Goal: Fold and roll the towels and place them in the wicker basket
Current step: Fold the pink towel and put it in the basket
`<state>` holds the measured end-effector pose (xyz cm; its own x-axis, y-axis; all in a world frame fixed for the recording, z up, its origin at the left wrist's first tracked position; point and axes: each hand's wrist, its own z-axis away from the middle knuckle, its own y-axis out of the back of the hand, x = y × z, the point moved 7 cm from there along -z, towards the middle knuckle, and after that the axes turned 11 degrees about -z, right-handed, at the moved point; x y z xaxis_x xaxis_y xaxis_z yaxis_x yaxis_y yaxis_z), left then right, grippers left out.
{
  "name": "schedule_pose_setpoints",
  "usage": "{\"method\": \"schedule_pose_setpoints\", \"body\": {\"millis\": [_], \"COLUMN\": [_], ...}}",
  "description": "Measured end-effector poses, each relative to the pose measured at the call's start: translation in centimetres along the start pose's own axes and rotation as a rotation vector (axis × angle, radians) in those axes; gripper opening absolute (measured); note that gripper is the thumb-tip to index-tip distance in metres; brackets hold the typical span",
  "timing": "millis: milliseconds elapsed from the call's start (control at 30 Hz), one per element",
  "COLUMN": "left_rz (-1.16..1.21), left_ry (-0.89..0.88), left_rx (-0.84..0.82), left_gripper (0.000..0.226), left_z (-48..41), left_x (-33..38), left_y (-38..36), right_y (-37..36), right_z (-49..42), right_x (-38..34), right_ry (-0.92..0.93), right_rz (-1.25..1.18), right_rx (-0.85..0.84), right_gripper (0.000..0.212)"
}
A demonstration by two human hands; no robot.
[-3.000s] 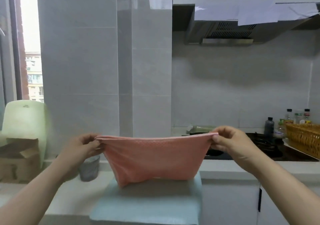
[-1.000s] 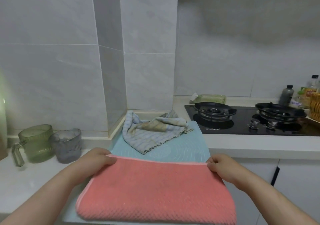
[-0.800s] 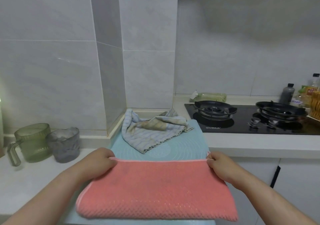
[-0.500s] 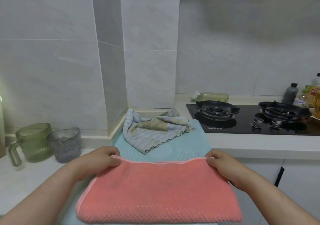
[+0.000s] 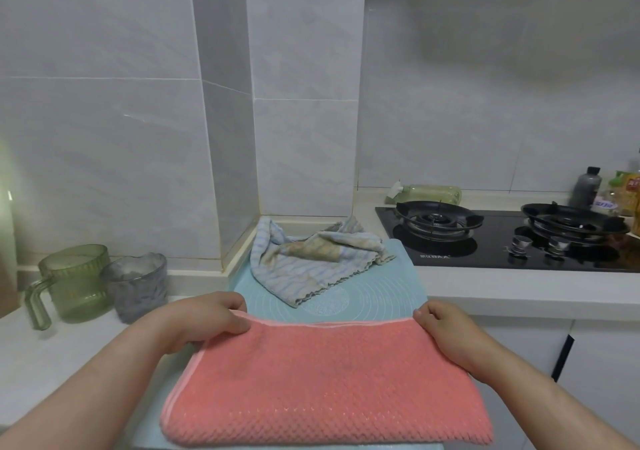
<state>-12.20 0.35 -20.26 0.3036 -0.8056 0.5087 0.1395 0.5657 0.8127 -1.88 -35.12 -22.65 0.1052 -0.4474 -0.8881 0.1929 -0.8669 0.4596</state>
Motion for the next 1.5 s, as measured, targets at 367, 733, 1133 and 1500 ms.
{"method": "schedule_pose_setpoints", "body": {"millis": [367,733,1133,1500], "left_rz": [0.377,0.583,0.262,-0.087], "left_ry": [0.124,0.155,0.176,0.077], "left_rx": [-0.156,0.208,0.632,0.685], "left_gripper": [0.002,0.007,0.01,0.015], "left_z": [0.0,0.6,0.6,-0.3], "left_x": [-0.2,-0.6,-4.5,-3.7], "left_y": [0.1,1.4,1.7,1.0], "right_y": [-0.3,0.0,-1.7,-3.3], "right_z": [0.4,0.6,-2.0,-3.8], "right_x": [0.7,0.2,-3.0,-1.5], "right_ry": [-0.139,-0.146,0.103,0.138], "right_rz": [-0.265,-0.351,0.124,0.4], "right_rx": [-0.125,-0.137,0.011,0.041], "right_gripper": [0.016,0.017,0.029,0.023]}}
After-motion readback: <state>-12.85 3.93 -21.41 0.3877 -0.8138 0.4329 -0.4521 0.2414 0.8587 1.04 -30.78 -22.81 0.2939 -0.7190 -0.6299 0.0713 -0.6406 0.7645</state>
